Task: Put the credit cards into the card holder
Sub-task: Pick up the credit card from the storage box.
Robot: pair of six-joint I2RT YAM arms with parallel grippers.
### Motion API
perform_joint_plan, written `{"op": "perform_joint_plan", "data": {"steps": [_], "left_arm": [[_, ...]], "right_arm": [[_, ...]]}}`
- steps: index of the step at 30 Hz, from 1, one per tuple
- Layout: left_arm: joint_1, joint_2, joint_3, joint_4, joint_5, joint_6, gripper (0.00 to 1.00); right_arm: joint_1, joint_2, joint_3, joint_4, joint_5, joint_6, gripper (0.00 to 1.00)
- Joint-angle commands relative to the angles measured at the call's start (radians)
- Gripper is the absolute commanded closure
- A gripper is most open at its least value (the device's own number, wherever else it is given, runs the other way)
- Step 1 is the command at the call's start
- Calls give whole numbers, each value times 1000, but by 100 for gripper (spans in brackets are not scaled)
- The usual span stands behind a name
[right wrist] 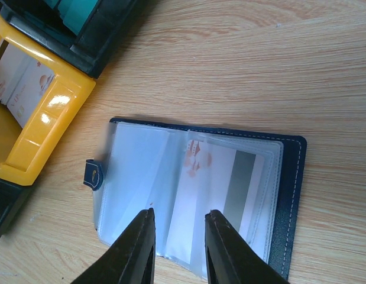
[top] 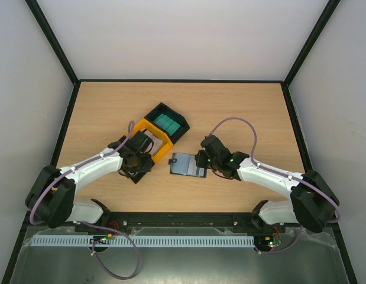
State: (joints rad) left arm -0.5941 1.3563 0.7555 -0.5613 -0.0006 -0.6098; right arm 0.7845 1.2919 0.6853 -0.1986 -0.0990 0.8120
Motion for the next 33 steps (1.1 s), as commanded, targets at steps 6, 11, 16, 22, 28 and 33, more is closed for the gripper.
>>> {"op": "perform_joint_plan", "data": {"steps": [6,11,16,22,28,33], "left_arm": [[8,-22,-3,-42,-17,-10,62],[8,-34,7,-60,-18,-11,67],[9,-48,11,-67,-11,-11,67],[9,-51,6,-68,-12,-11,68],[9,-59,7,-75,-12,-13,71],[10,-65,7,-82,-13,-15,74]], "right_arm": [[-4,2,13,-12,4,1,77],[-5,3,9,-11,3,1,76],[-4,4,10,-7,2,0,76],[-4,6,11,-7,1,1,76],[-5,6,8,-7,1,3,76],[-4,7,10,-4,-2,3,76]]}}
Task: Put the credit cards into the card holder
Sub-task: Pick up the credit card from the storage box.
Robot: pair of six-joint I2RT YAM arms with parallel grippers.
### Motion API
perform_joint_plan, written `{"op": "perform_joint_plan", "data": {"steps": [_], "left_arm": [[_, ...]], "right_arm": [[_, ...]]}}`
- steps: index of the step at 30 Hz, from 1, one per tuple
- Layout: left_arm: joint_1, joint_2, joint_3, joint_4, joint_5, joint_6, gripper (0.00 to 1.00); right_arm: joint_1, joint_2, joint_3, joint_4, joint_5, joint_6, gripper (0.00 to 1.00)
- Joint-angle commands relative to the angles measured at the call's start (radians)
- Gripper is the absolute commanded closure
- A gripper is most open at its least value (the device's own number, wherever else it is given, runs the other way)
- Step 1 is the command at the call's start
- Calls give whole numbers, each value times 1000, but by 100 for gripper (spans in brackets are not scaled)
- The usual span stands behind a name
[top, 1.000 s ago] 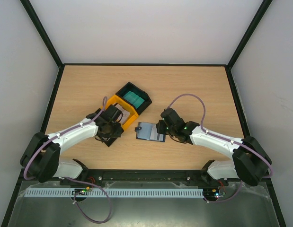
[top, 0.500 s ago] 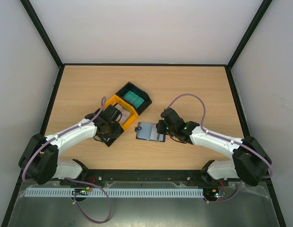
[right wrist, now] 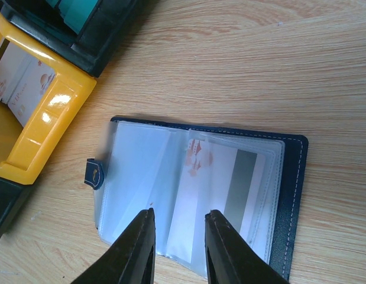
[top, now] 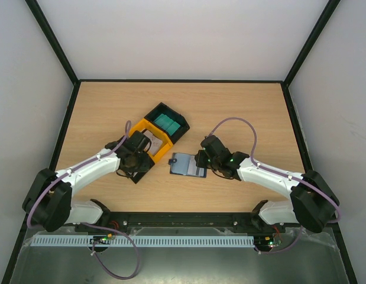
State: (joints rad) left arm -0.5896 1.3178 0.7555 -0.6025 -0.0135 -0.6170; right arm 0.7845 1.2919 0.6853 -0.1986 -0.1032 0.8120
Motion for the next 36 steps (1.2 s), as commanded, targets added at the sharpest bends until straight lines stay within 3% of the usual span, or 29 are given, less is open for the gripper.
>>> {"op": "perform_joint_plan", "data": {"steps": [1,16,24,29,36], "left_arm": [[4,-28,7,-42,0,-8,74],[4,-22,15,-62,31,14,76],[4,-29,59,-114,-29,17,92],[5,-35,77,-129,-84,10,97],[20,-83,97,-132,-141,-15,97]], "right_arm": [[-4,9,9,-4,3,3,76],[-4,10,9,-3,2,3,77],[-4,7,14,0,-4,2,77],[-5,7,26,8,-23,-5,76],[23,5,47,105,-144,-27,66]]}}
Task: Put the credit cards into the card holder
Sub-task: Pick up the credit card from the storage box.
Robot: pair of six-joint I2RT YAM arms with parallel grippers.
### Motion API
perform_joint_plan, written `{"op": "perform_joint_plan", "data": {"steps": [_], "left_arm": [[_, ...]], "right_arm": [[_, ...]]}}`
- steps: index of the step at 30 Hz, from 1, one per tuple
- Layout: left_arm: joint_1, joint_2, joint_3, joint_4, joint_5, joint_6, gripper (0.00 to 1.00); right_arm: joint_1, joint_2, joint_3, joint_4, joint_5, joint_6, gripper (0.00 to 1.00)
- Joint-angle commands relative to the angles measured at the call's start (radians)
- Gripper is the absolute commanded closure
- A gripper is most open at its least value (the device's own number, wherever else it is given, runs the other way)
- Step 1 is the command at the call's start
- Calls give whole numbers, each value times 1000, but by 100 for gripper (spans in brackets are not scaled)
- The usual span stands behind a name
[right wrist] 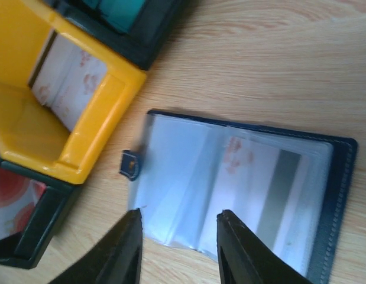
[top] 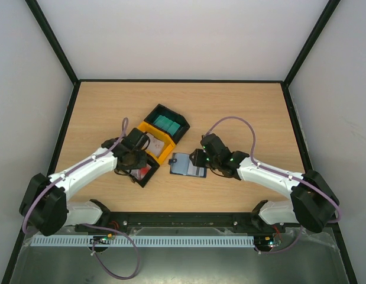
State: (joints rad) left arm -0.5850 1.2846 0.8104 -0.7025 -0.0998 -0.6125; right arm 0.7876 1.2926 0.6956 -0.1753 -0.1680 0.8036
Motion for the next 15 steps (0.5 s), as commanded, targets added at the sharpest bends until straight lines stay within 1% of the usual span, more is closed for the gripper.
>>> {"op": "perform_joint_plan", "data": {"steps": [1,3,5,10,12,15], "left_arm": [[21,-73,42,-28,-53,-24,97],[43,-118,31,-14,-24,-33,97],[82,-172,13,6,21,-46,97],[204,-281,-12,31,161,-36,97],[246,-315,-10,34,219,-18,97],[313,-368,-4,42,337,15,97]], "right_arm": [[38,7,40,116,-107,-16,63],[76,28,55,176,-165,-14,58],[122,72,91,230,-209,-8,51],[240,189,158,362,-247,9,37],[256,231,172,425,-260,39,33],[259,267,180,507,-278,88,31]]}}
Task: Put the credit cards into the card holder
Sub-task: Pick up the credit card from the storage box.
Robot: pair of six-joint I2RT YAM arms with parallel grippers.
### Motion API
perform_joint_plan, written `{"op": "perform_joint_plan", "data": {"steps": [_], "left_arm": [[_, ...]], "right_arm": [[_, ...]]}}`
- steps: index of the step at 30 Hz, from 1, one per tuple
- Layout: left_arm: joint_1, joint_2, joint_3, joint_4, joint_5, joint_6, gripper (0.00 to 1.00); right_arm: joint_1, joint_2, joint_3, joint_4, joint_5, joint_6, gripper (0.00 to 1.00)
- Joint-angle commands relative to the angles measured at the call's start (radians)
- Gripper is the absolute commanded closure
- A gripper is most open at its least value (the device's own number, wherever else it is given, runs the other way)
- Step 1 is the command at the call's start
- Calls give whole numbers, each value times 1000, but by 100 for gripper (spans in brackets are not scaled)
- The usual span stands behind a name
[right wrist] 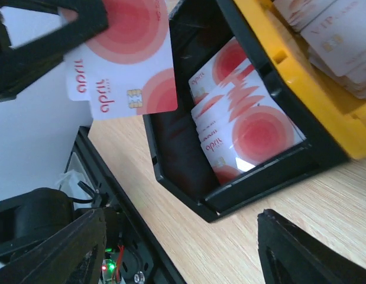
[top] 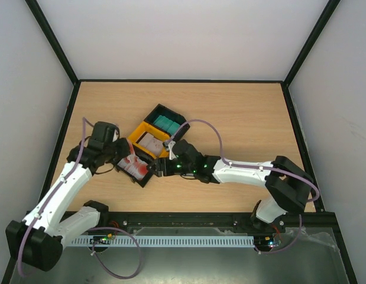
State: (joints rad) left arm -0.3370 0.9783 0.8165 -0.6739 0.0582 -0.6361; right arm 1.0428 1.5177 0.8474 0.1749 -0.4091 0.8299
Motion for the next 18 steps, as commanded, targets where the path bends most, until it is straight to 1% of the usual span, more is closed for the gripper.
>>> {"op": "perform_joint_plan", "data": {"steps": [1,3,6,8,12,14,16,18], "left_arm": [[87,-77,-11,22,229,47,97],[127,-104,-13,46,339,61,97],[146,-113,-19,85,478,60,97],[149,-118,-17,101,546,59,97],[163,-143,-14,136,629,33,97],[169,-162,-38,198,701,-18,97],[169,-177,-65,261,761,-77,97],[168,-188,-77,281,774,-100,97]], "right_arm": [[3,45,29,185,-44,71,30],[3,39,35,221,-44,81,28],[1,33,52,264,-47,86,26],[-5,41,70,280,-47,100,25],[-33,63,73,338,-77,161,26],[-46,62,61,375,-94,183,32],[-51,36,29,423,-97,190,42],[-62,8,-6,469,-100,209,51]]}}
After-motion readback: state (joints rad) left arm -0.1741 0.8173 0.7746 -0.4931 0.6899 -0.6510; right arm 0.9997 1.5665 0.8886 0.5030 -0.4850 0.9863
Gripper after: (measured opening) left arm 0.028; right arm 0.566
